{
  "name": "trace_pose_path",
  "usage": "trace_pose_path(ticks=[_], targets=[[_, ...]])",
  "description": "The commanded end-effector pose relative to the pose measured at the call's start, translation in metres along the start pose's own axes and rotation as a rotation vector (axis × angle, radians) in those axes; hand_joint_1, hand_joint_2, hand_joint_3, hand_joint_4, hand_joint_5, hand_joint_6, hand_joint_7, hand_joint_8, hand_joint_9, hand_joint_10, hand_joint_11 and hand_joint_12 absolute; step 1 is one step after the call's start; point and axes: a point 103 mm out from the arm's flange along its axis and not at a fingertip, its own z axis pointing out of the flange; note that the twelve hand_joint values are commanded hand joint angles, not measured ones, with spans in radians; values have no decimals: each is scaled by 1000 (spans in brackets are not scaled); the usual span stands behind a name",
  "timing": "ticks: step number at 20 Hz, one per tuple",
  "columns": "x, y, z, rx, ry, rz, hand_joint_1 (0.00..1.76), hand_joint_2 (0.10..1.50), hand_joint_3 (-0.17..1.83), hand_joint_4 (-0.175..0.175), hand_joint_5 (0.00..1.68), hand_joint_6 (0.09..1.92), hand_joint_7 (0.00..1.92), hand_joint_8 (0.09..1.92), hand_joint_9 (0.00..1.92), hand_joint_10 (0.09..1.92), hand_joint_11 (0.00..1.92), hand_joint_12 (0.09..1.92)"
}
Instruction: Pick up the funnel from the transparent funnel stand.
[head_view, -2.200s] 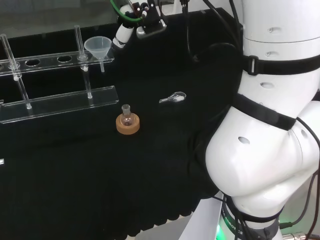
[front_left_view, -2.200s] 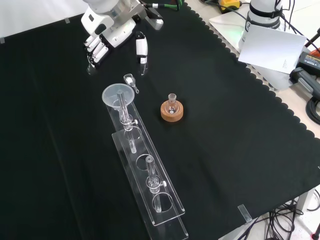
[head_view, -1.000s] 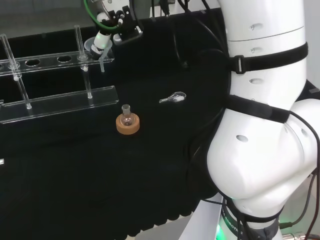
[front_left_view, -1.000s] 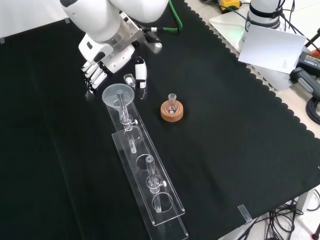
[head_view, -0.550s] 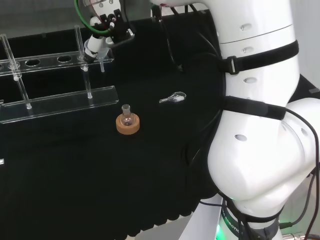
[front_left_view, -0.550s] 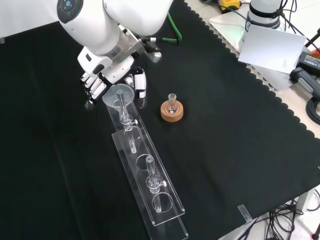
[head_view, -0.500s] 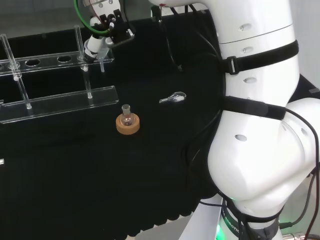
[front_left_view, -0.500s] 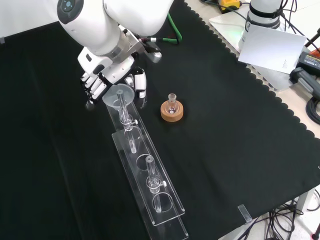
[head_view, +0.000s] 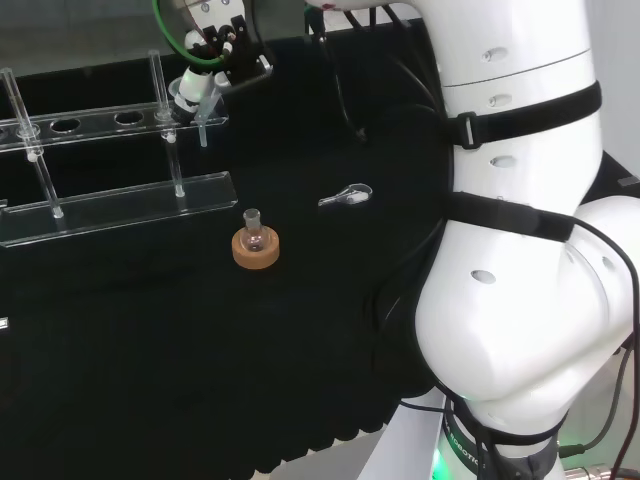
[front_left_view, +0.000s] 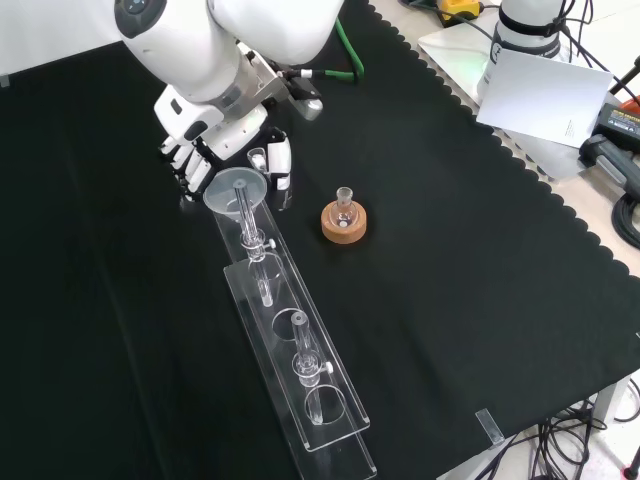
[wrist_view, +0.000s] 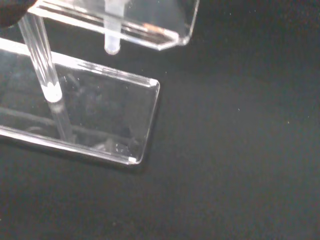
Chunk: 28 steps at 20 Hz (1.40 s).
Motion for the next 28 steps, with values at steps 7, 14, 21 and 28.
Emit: trace_pose_path(ticks=[7,14,21,28], targets=[[-26,-18,1,-40,56,14,691,721,68,-36,645,87,848,600,584,673,0,1662],[-30,-31,-14,-86,77,37,773,684,223,-23,698,307,1009,598,760,508,0,1686],[-30,-61,-36,-128,52,84,788,574,475,-21,604,591,1029,611,798,483,0,1698],[-35,-101,-46,-186,100,146,791,570,492,-20,605,607,1039,616,811,486,0,1698]])
